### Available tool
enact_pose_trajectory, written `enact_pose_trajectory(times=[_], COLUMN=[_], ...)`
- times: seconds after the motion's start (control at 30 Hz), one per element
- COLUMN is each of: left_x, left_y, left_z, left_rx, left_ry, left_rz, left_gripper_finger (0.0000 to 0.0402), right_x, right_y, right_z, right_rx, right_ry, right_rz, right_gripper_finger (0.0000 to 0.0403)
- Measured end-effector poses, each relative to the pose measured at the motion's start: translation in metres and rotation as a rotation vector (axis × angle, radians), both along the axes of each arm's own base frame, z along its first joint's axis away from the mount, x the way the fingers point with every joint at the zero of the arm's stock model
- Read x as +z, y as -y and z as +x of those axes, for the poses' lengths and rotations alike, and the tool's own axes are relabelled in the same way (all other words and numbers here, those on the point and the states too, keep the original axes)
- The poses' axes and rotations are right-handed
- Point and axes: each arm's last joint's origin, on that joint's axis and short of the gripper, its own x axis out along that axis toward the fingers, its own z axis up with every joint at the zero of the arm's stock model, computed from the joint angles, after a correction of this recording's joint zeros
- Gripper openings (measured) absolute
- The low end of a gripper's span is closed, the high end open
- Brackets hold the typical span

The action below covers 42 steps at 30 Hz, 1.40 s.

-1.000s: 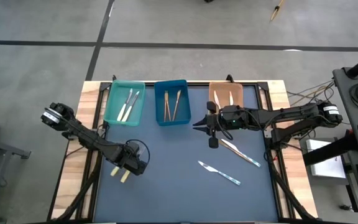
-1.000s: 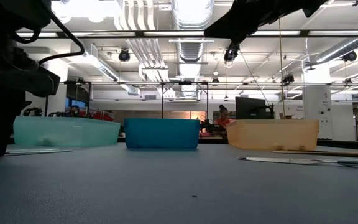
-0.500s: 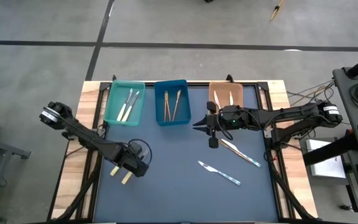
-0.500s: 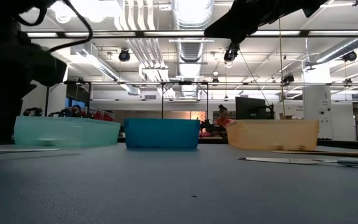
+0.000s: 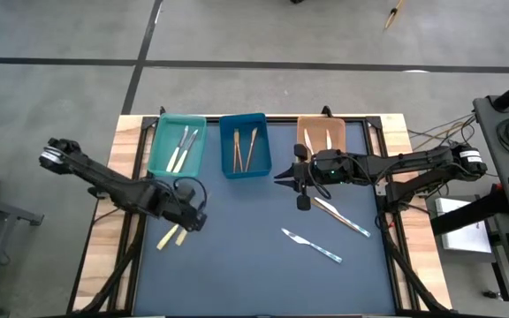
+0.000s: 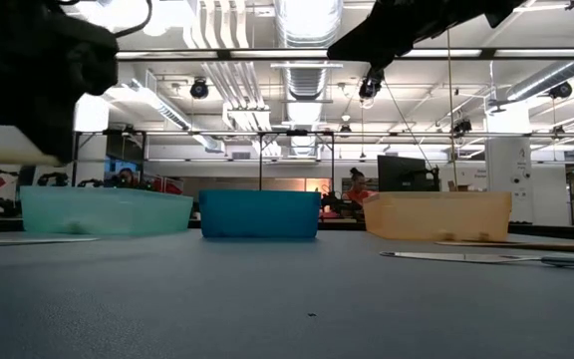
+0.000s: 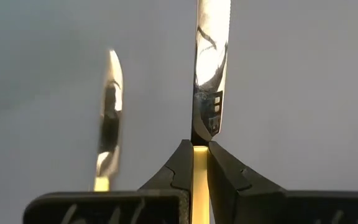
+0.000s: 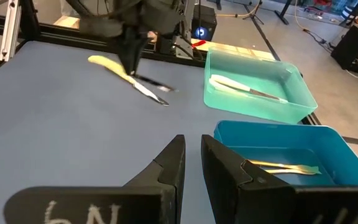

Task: Sort silverware by color (type)
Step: Put the yellow knife into the green bin

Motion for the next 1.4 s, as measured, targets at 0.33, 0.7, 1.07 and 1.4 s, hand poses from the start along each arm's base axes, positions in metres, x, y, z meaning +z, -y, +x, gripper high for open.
enact_pose_trajectory(times=[0.33,0.7,1.07,1.4], left_x=[0.023,0.033,0.027,0.053], left_y=[-0.059,-0.136,-0.203,-0.253], left_z=[-0.013,-0.036,-0.06,-0.052], left_rx=[0.021,0.115,0.173,0.106], left_ry=[0.043,0.019,-0.117,-0.203], left_rz=[0.104,0.196,0.205,0.218], left_gripper_finger=[0.0006,0.0006,0.0006,0.0006], right_x=[0.0,0.0,0.0,0.0], right_y=[0.0,0.0,0.0,0.0], right_z=[0.0,0.0,0.0,0.0], right_rx=[0.001,0.005,0.008,0.009], right_ry=[0.001,0.001,0.001,0.001], right_rz=[-0.005,-0.018,-0.026,-0.029], right_gripper_finger=[0.0043,0.0043,0.0043,0.0043])
